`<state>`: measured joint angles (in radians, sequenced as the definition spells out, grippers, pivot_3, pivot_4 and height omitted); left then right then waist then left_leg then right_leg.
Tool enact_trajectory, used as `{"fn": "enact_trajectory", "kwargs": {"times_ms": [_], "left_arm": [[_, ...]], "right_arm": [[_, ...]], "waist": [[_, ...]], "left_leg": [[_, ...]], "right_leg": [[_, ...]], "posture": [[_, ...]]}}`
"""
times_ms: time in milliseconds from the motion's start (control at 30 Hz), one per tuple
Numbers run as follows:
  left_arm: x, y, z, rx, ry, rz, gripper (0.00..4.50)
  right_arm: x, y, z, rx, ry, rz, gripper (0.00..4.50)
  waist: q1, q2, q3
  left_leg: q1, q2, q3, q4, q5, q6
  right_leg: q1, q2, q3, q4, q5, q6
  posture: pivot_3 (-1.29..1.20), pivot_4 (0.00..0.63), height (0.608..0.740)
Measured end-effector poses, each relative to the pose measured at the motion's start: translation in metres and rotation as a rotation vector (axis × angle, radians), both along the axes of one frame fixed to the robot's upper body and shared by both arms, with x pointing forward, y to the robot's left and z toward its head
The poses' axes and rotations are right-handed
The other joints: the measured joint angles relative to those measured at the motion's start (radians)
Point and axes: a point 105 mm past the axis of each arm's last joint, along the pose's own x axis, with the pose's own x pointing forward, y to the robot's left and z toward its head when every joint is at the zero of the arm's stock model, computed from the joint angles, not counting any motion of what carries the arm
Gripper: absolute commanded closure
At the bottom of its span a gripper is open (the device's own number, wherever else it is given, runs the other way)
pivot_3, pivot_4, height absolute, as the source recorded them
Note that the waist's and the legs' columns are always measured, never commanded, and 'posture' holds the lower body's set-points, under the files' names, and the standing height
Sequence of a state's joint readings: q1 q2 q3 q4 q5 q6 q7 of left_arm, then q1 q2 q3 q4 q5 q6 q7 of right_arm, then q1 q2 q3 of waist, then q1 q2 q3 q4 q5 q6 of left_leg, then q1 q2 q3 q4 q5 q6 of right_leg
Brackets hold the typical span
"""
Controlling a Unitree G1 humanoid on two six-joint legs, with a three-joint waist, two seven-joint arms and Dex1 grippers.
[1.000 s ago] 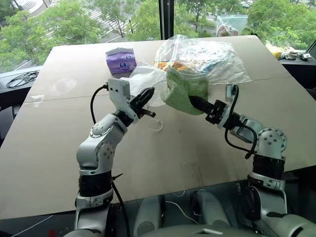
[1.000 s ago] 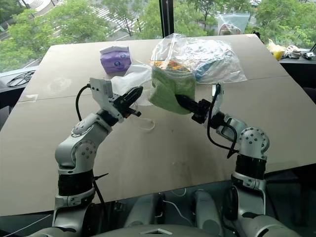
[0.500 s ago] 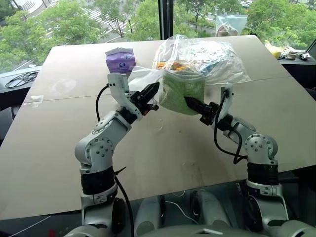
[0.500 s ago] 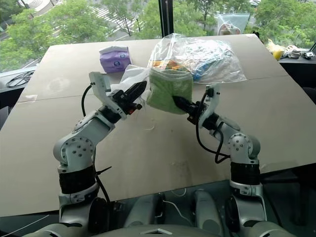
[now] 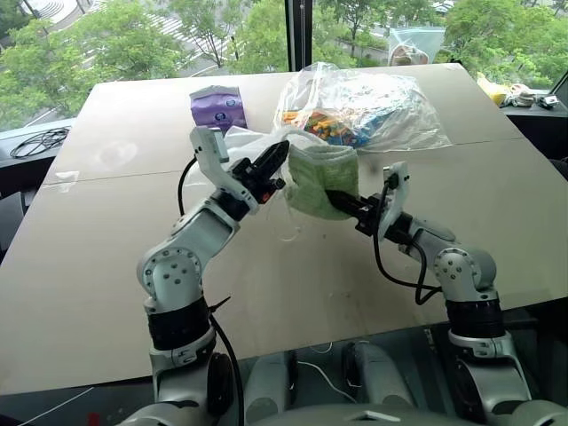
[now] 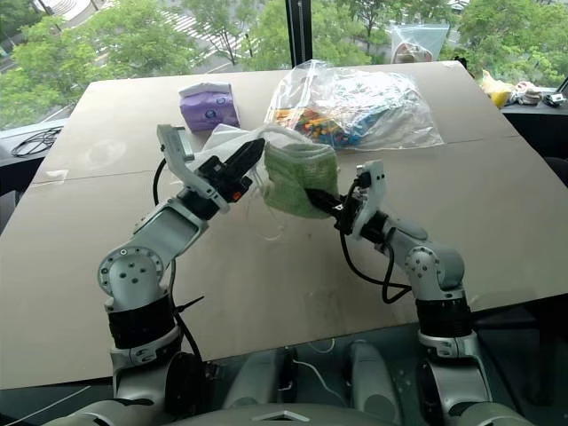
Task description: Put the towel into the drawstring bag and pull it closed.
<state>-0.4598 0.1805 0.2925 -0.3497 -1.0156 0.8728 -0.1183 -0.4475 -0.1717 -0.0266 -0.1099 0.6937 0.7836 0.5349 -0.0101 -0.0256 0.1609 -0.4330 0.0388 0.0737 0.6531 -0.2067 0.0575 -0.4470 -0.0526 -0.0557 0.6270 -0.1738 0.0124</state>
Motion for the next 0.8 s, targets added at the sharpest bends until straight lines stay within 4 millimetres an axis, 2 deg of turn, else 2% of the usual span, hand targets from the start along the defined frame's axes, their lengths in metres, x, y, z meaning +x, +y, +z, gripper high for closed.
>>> {"fn": "enact_trajectory", "kwargs": {"times_ms": [133, 267, 333, 367, 467, 533, 633, 800], "left_arm": [[-0.009, -0.008, -0.006, 0.073, -0.017, -0.061, 4.50], [-0.014, -0.014, -0.007, 0.071, -0.027, -0.107, 4.50], [-0.018, -0.016, -0.007, 0.060, -0.028, -0.126, 4.50], [-0.019, -0.017, -0.007, 0.060, -0.030, -0.134, 4.50], [-0.021, -0.021, -0.008, 0.062, -0.030, -0.149, 4.50], [-0.021, -0.022, -0.009, 0.062, -0.027, -0.155, 4.50], [-0.022, -0.021, -0.011, 0.070, -0.020, -0.158, 4.50], [-0.024, -0.025, -0.011, 0.074, -0.031, -0.188, 4.50]], "right_arm": [[0.002, 0.003, 0.002, 0.014, 0.041, -0.007, 4.48], [0.018, 0.008, 0.041, 0.146, 0.053, -0.070, 4.48], [0.026, 0.009, 0.059, 0.277, 0.098, -0.101, 4.48], [0.027, 0.009, 0.062, 0.319, 0.122, -0.109, 4.48], [0.025, 0.015, 0.059, 0.371, 0.201, -0.094, 4.48], [0.018, 0.016, 0.052, 0.305, 0.199, -0.071, 4.48], [-0.005, 0.023, 0.031, 0.153, 0.202, 0.033, 4.48], [0.002, 0.017, 0.026, 0.172, 0.229, -0.001, 4.48]], "waist": [[-0.003, 0.000, 0.000], [-0.002, 0.000, 0.000], [-0.001, 0.000, 0.000], [0.000, 0.000, 0.000], [0.001, 0.001, 0.000], [0.001, 0.001, 0.000], [-0.001, 0.001, 0.000], [-0.003, 0.001, 0.001]], "left_leg": [[0.000, 0.000, 0.000, 0.000, 0.000, 0.000], [0.001, 0.001, -0.001, 0.000, 0.000, 0.000], [0.000, 0.001, -0.001, 0.000, 0.000, 0.000], [0.000, 0.001, -0.001, -0.001, 0.000, 0.000], [-0.001, 0.000, 0.000, -0.001, 0.000, 0.000], [-0.001, -0.001, 0.000, -0.001, 0.000, 0.000], [-0.001, -0.001, 0.001, -0.001, 0.000, 0.000], [0.001, 0.000, -0.001, -0.001, 0.000, 0.000]], "right_leg": [[0.000, 0.000, 0.000, 0.000, 0.000, 0.000], [0.000, 0.000, 0.000, 0.001, 0.000, -0.001], [0.000, 0.000, -0.001, 0.000, 0.000, -0.001], [0.000, 0.000, -0.001, 0.000, 0.000, -0.001], [0.000, -0.001, 0.000, -0.001, 0.001, -0.001], [0.000, -0.002, 0.000, -0.001, 0.000, -0.001], [0.000, -0.002, 0.001, -0.002, 0.000, -0.001], [0.000, 0.001, 0.000, 0.000, 0.001, -0.001]], "posture": [[0.00, 0.150, 0.740], [0.00, 0.150, 0.740], [0.00, 0.150, 0.740], [0.00, 0.150, 0.740], [0.00, 0.150, 0.740], [0.00, 0.150, 0.740], [0.00, 0.150, 0.740], [0.00, 0.150, 0.740]]}}
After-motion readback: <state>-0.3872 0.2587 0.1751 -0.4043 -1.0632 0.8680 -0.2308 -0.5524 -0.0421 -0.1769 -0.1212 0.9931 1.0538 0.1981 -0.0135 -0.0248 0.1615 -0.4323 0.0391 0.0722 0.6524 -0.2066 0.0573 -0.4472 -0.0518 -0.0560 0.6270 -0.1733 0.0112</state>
